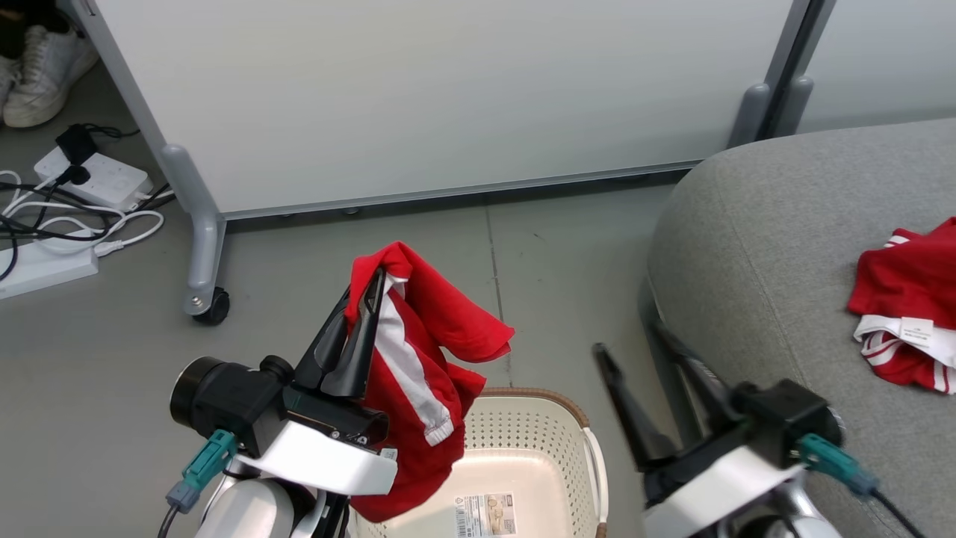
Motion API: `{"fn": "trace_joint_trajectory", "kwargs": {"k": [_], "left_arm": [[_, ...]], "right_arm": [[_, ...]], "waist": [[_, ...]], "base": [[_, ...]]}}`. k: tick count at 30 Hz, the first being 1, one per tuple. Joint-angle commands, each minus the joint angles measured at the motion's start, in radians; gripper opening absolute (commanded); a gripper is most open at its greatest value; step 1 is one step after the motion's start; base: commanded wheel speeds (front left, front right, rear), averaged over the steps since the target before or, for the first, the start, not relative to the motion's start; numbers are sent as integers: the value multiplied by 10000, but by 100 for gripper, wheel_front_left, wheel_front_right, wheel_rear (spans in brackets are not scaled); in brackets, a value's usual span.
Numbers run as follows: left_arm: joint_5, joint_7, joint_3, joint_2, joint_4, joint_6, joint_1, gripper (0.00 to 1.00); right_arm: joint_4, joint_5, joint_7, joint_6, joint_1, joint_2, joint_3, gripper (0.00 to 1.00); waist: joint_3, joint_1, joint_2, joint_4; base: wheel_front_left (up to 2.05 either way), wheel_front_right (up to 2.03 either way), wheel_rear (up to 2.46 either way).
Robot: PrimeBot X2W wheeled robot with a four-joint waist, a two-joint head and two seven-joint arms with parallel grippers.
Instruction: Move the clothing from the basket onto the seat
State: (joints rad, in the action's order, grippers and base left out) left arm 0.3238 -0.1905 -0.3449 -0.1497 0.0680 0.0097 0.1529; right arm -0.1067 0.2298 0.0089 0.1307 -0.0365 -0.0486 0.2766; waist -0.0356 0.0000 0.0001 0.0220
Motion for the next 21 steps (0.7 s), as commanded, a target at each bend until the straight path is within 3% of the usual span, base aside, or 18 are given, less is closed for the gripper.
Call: {"fn": "trace_joint_trajectory", "kwargs": {"k": [1, 11, 21], "left_arm": [[45, -49, -2, -43, 20, -42, 183, 0], [86, -113, -291, 85, -37, -179, 373, 0], [35, -90, -632, 135, -39, -232, 394, 0]], "right_arm": [[85, 39, 50, 3, -232, -46, 255, 100], [1532, 1031, -250, 3, -2045, -56, 3297, 100], [4367, 2231, -1165, 3, -4082, -50, 5770, 100]], "waist": [[-23, 0, -1, -85], [-30, 0, -1, -661], [-11, 0, -1, -1021]], "base": [[0, 0, 0], [0, 0, 0], [0, 0, 0]]}}
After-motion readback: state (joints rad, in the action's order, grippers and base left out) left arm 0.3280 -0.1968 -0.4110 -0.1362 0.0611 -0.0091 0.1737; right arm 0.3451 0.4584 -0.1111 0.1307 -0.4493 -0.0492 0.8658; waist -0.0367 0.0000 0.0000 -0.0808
